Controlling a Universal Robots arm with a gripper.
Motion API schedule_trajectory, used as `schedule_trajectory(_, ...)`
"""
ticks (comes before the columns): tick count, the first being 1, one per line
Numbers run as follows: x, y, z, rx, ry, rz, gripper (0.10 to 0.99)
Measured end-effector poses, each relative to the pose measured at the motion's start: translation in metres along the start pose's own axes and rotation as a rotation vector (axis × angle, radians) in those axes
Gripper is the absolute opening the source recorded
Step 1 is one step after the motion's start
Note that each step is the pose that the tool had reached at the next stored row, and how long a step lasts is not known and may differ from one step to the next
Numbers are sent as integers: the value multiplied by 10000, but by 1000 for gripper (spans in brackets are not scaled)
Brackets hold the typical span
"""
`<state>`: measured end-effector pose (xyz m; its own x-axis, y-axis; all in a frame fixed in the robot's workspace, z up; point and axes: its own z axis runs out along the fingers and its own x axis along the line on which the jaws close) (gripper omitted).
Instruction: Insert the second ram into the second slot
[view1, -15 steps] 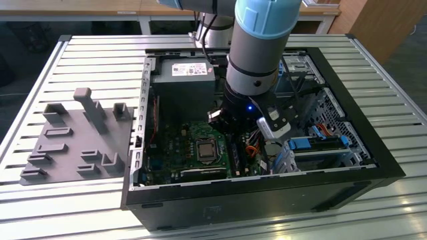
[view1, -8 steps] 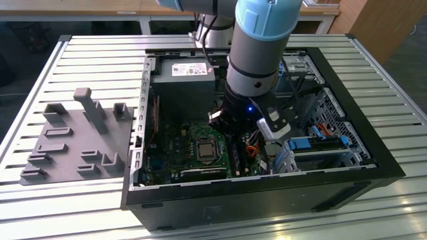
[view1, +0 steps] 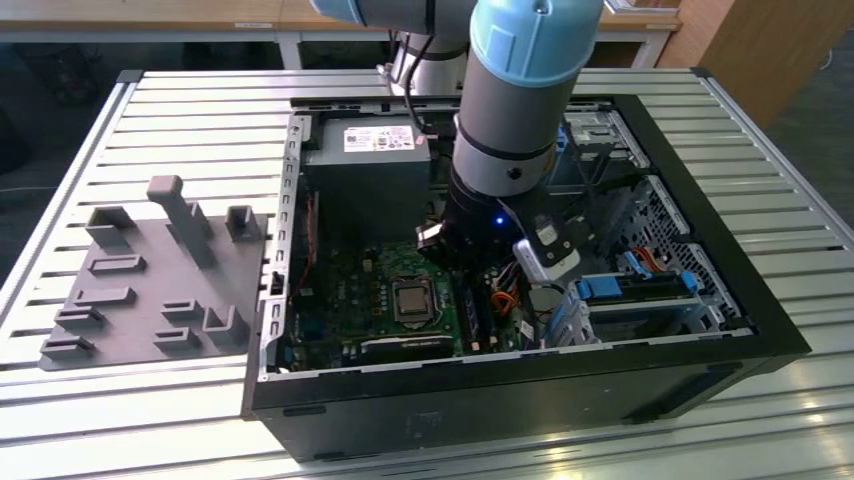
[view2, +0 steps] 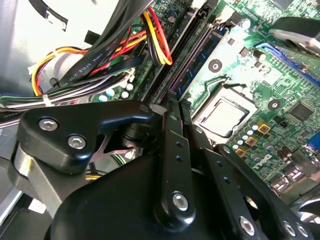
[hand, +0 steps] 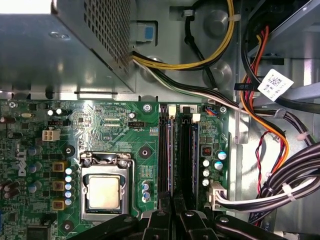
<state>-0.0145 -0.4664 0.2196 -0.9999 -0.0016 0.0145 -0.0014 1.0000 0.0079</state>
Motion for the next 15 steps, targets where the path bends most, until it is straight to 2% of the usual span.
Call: schedule_trajectory(15,-2,0,18,2,16,10,137)
